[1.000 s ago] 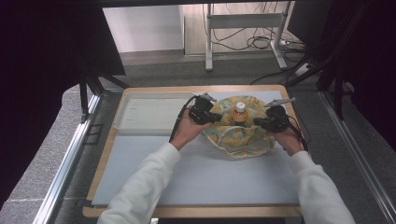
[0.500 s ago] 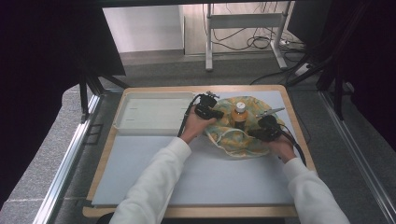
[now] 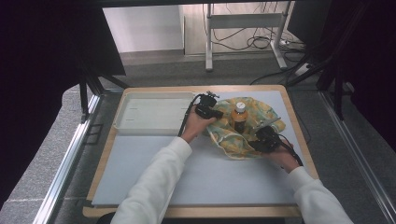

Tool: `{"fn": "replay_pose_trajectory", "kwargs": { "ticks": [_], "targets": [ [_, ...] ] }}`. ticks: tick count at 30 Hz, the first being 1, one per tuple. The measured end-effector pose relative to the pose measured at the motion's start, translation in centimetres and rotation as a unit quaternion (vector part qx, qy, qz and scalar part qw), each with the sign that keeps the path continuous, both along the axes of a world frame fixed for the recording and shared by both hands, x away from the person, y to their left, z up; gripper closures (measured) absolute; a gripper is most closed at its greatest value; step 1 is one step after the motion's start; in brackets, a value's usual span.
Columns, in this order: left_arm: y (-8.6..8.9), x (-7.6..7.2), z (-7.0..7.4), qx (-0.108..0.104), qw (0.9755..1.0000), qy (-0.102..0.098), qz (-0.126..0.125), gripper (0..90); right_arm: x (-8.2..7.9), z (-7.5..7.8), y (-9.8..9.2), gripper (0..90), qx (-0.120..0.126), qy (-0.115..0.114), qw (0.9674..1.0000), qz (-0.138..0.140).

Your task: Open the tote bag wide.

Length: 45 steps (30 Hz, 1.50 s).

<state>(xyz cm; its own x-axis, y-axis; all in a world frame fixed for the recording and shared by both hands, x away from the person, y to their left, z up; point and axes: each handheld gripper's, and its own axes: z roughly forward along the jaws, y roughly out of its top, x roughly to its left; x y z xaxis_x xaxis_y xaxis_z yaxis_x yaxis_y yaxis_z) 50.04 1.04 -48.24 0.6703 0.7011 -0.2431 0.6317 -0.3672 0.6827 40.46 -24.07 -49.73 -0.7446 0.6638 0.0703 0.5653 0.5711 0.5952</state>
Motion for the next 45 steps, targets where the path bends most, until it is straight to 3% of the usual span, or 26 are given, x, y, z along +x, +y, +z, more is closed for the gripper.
{"fn": "replay_pose_trajectory", "kwargs": {
  "ticks": [7,12,18,23,27,31,33,34,39,41,45],
  "targets": [
    [0.3,-0.2,0.2,-0.001,1.0000,0.000,0.001,89.8,1.0,3.7,-1.0,89.4,0.041,-0.040,0.9979,-0.028],
    [0.2,-0.4,-0.1,0.000,1.0000,0.002,-0.003,89.8,3.6,5.4,-1.2,89.3,0.056,-0.042,0.9962,-0.052],
    [0.2,-0.8,-0.1,0.000,1.0000,0.003,-0.006,89.8,7.4,4.1,0.0,89.3,0.036,0.005,0.9973,-0.064],
    [0.3,-0.8,0.0,-0.003,1.0000,0.004,-0.008,89.8,10.6,3.0,-0.1,89.3,0.028,0.031,0.9951,-0.089],
    [0.0,-0.9,0.0,-0.005,0.9999,0.005,-0.012,89.8,12.8,2.3,-0.2,89.3,0.014,0.030,0.9929,-0.114],
    [-0.1,-1.2,-0.1,-0.005,0.9998,0.006,-0.016,89.8,14.2,1.5,-0.7,89.4,-0.007,0.016,0.9868,-0.161],
    [0.0,-1.2,0.0,-0.005,0.9998,0.006,-0.016,89.8,14.5,1.0,-1.1,89.3,-0.007,0.018,0.9837,-0.179],
    [0.1,-1.3,0.0,-0.006,0.9998,0.006,-0.016,89.8,14.3,1.0,-1.2,89.3,0.000,0.017,0.9837,-0.179],
    [0.4,-1.2,-0.1,-0.005,0.9998,0.006,-0.016,89.8,12.6,3.3,-0.7,89.4,0.036,-0.005,0.9899,-0.137],
    [0.5,-1.3,-0.2,-0.006,0.9999,0.006,-0.015,89.8,11.3,4.6,-0.5,89.4,0.032,-0.012,0.9932,-0.112],
    [0.6,-1.4,-0.5,-0.004,0.9998,0.009,-0.014,89.8,9.6,5.9,-0.9,89.4,0.033,-0.011,0.9954,-0.089]
  ]
}}
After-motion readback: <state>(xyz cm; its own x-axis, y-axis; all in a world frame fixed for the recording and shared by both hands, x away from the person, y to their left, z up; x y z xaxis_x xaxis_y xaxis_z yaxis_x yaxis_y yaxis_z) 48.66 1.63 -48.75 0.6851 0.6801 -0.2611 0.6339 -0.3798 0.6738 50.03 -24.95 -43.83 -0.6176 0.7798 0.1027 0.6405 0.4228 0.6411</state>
